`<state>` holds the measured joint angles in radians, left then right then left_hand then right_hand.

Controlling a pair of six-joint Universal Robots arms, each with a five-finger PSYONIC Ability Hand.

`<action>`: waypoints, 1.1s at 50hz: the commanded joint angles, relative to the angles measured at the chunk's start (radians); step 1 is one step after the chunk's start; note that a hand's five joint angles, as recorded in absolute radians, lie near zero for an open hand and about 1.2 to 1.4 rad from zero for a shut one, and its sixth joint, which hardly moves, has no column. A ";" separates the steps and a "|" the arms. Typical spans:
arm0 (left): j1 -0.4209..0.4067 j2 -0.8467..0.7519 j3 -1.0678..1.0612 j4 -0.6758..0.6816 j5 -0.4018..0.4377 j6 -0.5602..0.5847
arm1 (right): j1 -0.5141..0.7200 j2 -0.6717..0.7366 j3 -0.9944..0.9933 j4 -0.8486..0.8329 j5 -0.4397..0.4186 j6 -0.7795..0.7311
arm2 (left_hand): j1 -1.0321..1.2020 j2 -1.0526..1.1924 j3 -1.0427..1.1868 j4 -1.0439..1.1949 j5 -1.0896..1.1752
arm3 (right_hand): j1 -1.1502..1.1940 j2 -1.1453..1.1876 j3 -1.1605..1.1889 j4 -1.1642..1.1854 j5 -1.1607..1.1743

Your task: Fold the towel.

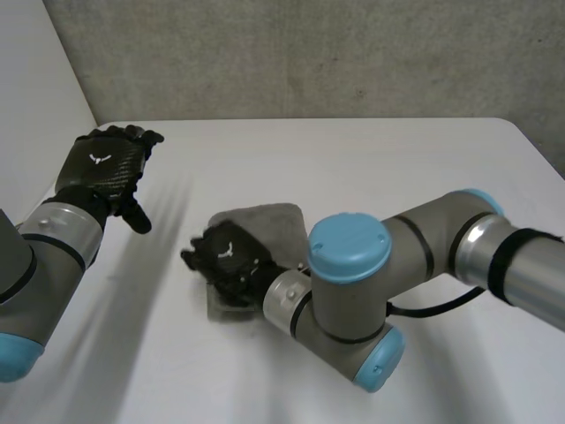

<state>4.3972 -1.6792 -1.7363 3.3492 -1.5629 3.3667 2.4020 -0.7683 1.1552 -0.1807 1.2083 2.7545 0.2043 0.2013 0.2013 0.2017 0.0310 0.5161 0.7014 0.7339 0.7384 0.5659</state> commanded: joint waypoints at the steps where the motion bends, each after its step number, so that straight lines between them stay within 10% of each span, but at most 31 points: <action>1: -0.021 -0.031 0.047 0.007 0.037 -0.012 | -0.096 -0.175 0.055 0.007 0.121 0.045 | 0.033 0.036 0.036 0.035 0.031 | -0.284 -0.469 -0.501 -0.506 -0.508; 11: -0.157 -0.212 0.219 -0.022 0.040 -0.200 | -0.273 -0.290 0.152 0.049 0.123 0.294 | 0.056 0.059 0.059 0.059 0.055 | -0.342 -0.527 -0.559 -0.564 -0.566; 28: -0.199 -0.587 0.359 -0.209 -0.111 -0.224 | -0.316 0.006 -0.020 0.264 -0.021 0.310 | 0.039 0.042 0.042 0.041 0.037 | -0.342 -0.527 -0.559 -0.564 -0.566; 40: -0.200 -0.482 0.370 -0.214 -0.108 -0.170 | -0.322 -0.132 -0.057 0.273 0.092 0.047 | 0.039 0.042 0.042 0.041 0.037 | -0.342 -0.527 -0.559 -0.564 -0.566; 55: -0.087 -0.033 0.520 -0.328 -0.068 -0.147 | -0.508 -0.532 -0.035 0.224 0.247 0.168 | 0.024 0.027 0.027 0.027 0.023 | -0.342 -0.527 -0.559 -0.564 -0.566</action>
<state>4.2141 -1.8724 -1.2711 3.0973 -1.6674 3.2275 1.9974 -1.1785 1.1157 0.0434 1.3958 2.8427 0.2149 0.2135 0.2137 0.2124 0.0399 0.1983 0.2403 0.2134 0.2309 0.0537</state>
